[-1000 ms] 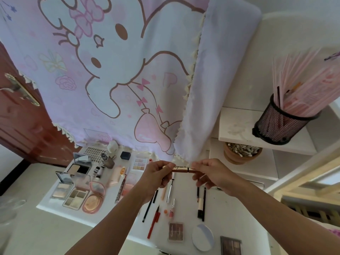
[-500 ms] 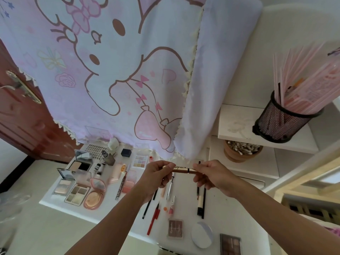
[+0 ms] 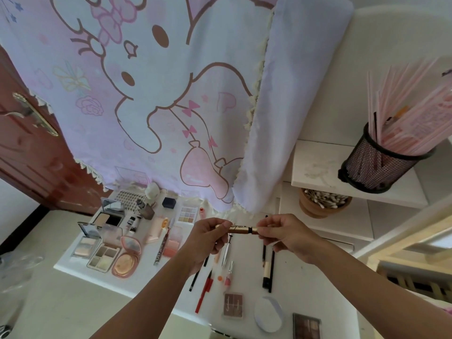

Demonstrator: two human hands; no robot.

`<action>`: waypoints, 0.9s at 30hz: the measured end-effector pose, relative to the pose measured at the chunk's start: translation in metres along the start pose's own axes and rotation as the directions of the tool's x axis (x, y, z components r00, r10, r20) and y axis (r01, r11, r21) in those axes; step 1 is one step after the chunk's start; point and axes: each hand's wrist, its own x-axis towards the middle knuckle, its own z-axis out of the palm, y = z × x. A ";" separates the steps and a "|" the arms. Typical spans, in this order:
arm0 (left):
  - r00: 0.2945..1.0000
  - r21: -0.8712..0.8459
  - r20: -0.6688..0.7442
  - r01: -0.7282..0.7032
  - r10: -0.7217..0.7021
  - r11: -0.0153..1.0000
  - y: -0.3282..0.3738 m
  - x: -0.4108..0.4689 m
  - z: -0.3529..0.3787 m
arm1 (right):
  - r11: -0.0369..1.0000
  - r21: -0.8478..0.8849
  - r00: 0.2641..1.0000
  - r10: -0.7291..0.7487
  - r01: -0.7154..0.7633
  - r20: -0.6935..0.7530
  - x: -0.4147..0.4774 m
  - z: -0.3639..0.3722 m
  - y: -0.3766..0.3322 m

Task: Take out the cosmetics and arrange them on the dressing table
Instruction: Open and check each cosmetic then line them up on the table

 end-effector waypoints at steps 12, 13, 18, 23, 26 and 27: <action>0.999 -0.049 -0.030 0.023 -0.024 0.999 -0.003 0.000 -0.008 | 0.999 0.023 0.999 0.039 -0.039 0.007 0.008 0.004 -0.004; 0.999 -0.054 -0.030 0.024 -0.025 0.998 -0.003 0.000 -0.009 | 0.999 0.036 1.000 0.027 -0.026 -0.007 0.010 0.004 -0.004; 0.997 -0.069 -0.068 0.041 -0.045 0.997 -0.010 -0.002 -0.014 | 0.997 0.077 0.996 0.016 -0.009 -0.087 0.015 0.007 -0.003; 0.993 -0.093 -0.096 0.062 -0.071 0.994 -0.017 -0.005 -0.022 | 0.998 0.064 0.994 0.029 -0.022 -0.108 0.020 0.005 -0.002; 0.994 -0.108 -0.078 0.074 -0.082 0.991 -0.020 -0.007 -0.022 | 0.991 0.128 0.993 0.053 -0.039 -0.108 0.024 0.007 0.000; 0.994 -0.106 -0.069 0.078 -0.086 0.991 -0.021 -0.008 -0.022 | 0.986 0.162 0.992 0.065 -0.047 -0.105 0.025 0.007 0.001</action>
